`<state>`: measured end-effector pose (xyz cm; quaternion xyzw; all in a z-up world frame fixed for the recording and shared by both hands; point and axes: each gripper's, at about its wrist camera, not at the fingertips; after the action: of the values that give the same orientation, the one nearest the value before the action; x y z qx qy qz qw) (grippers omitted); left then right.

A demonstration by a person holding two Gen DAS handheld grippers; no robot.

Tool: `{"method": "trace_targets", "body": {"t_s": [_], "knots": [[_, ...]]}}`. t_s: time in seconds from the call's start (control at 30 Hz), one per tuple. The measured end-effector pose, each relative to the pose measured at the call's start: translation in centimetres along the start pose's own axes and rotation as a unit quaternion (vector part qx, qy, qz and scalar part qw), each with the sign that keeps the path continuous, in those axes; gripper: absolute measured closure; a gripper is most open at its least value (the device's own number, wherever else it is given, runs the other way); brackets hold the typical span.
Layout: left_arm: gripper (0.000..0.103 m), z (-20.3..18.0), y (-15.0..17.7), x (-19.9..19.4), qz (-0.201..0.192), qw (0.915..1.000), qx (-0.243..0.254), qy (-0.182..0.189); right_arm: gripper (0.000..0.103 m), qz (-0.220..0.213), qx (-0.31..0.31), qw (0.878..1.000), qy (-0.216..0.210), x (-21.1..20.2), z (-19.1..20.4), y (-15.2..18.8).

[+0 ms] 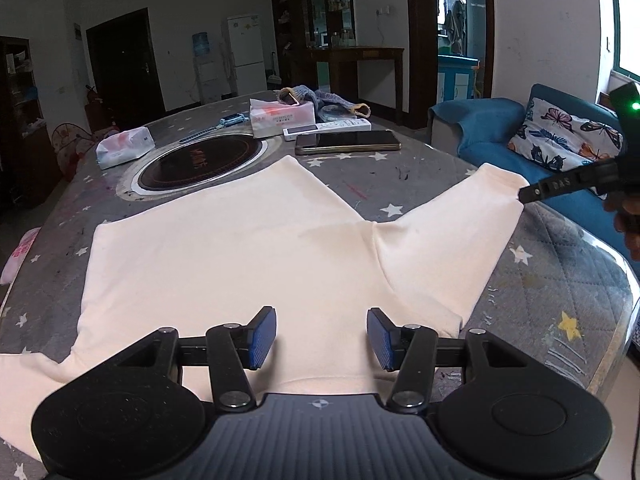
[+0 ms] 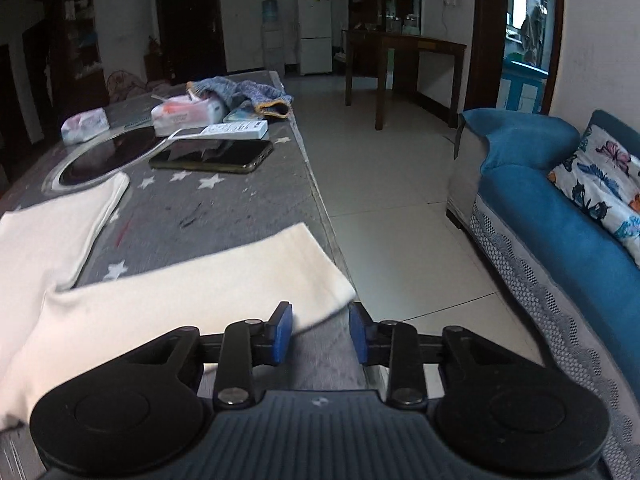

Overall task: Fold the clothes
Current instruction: 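Grasp the shirt side edge with the right gripper and lift it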

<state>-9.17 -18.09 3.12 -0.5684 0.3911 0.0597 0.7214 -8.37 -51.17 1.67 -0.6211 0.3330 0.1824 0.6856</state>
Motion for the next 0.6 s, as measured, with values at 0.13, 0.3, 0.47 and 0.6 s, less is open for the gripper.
{"method": "trace_targets", "body": {"t_s": [0.13,0.3,0.47,0.6], "knots": [[0.049,-0.2,-0.1,-0.1,-0.002,1.0,0.0,0.002,0.08,-0.001,0.004,1.0,0.007,0.9,0.1,-0.2],[0.046,-0.3,-0.1,0.1,0.0,1.0,-0.002,0.0,0.095,-0.008,0.009,1.0,0.016,1.1,0.1,-0.4],[0.046,-0.3,-0.2,0.3,0.003,1.0,-0.004,0.001,0.099,-0.016,0.015,1.0,0.022,0.7,-0.3,-0.1],[0.046,-0.7,-0.2,0.1,-0.001,1.0,0.002,0.009,0.099,-0.026,0.02,0.999,0.017,0.0,-0.4,-0.1]]}}
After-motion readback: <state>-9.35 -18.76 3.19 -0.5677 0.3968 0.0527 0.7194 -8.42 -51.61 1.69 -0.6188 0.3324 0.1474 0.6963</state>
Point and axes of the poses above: each gripper's, at about its wrist camera, not at the fingertips, and x roughly the way its jaws point, z to its left, y to its underside, and after that the axes turned 2 degrees about -x, right-handed
